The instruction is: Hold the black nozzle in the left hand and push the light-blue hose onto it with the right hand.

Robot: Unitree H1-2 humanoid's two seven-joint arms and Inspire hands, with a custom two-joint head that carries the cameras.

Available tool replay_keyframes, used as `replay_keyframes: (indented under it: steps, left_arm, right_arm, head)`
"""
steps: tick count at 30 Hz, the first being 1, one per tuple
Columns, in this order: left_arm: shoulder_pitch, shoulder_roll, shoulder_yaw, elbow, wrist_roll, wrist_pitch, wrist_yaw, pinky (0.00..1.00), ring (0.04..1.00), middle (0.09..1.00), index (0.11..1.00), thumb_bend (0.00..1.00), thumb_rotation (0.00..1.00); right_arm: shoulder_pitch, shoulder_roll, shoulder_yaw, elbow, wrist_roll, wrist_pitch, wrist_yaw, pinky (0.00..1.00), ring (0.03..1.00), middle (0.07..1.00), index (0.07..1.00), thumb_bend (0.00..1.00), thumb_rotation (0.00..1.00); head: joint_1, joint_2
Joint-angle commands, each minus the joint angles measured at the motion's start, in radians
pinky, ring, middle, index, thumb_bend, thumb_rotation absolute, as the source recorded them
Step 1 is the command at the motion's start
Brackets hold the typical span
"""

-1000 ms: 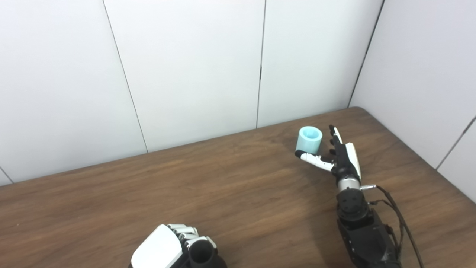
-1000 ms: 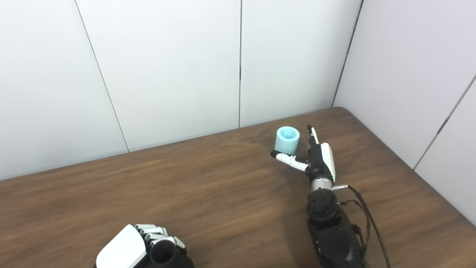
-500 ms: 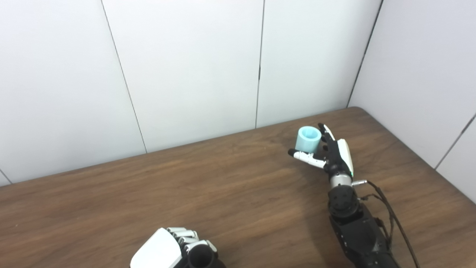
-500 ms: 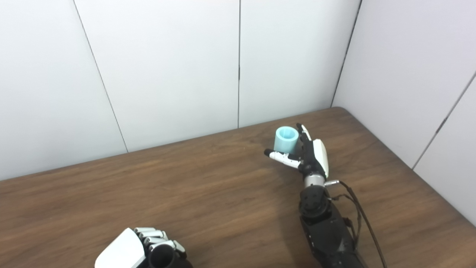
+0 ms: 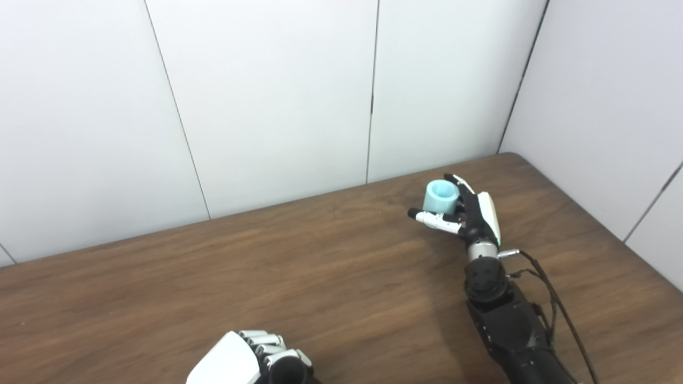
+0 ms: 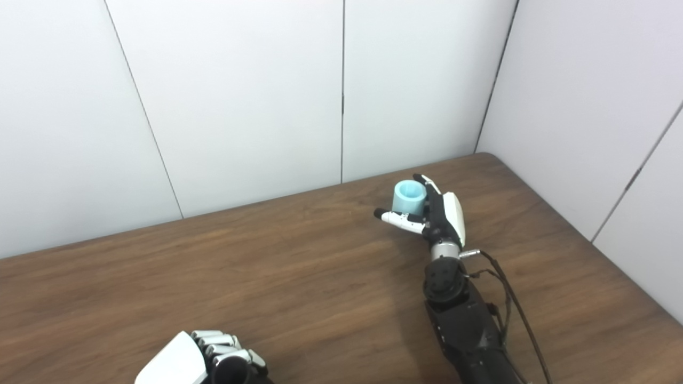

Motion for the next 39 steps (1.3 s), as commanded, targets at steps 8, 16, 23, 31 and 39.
replay_keyframes:
  steps: [8,16,23,31,39]
  left_arm:
    - [0.233,0.022,-0.085,0.09,-0.051,-0.019,0.059,0.36,0.478,0.474,0.508,0.52,0.0]
    - [0.233,0.024,-0.085,0.09,-0.062,-0.019,0.06,0.37,0.48,0.474,0.509,0.52,0.0]
    - [0.23,0.025,-0.088,0.095,-0.06,-0.019,0.068,0.36,0.478,0.474,0.508,0.52,0.0]
    - [0.22,0.02,-0.089,0.106,-0.065,-0.019,0.055,0.36,0.478,0.476,0.504,0.52,0.0]
    - [0.187,0.0,-0.102,0.143,-0.13,-0.019,-0.023,0.38,0.487,0.479,0.502,0.52,0.0]
  right_arm:
    - [-0.081,-0.006,-0.014,0.016,0.022,-0.137,-0.086,0.57,0.675,0.713,0.701,0.85,0.15]
    - [-0.076,-0.006,0.001,0.017,-0.012,-0.158,-0.145,0.34,0.467,0.59,0.505,0.54,0.11]
    - [-0.062,-0.01,0.018,-0.001,-0.039,-0.19,-0.169,0.26,0.446,0.504,0.479,0.52,0.0]
    - [-0.053,-0.014,0.021,-0.007,-0.024,-0.227,-0.158,0.32,0.405,0.528,0.495,0.51,0.0]
    - [-0.017,-0.024,0.037,-0.141,-0.023,-0.221,-0.097,0.38,0.407,0.527,0.485,0.51,0.0]
  head:
    - [-0.005,0.007]
    - [-0.009,0.01]
    - [-0.01,0.011]
    - [-0.015,0.013]
    - [0.048,0.049]
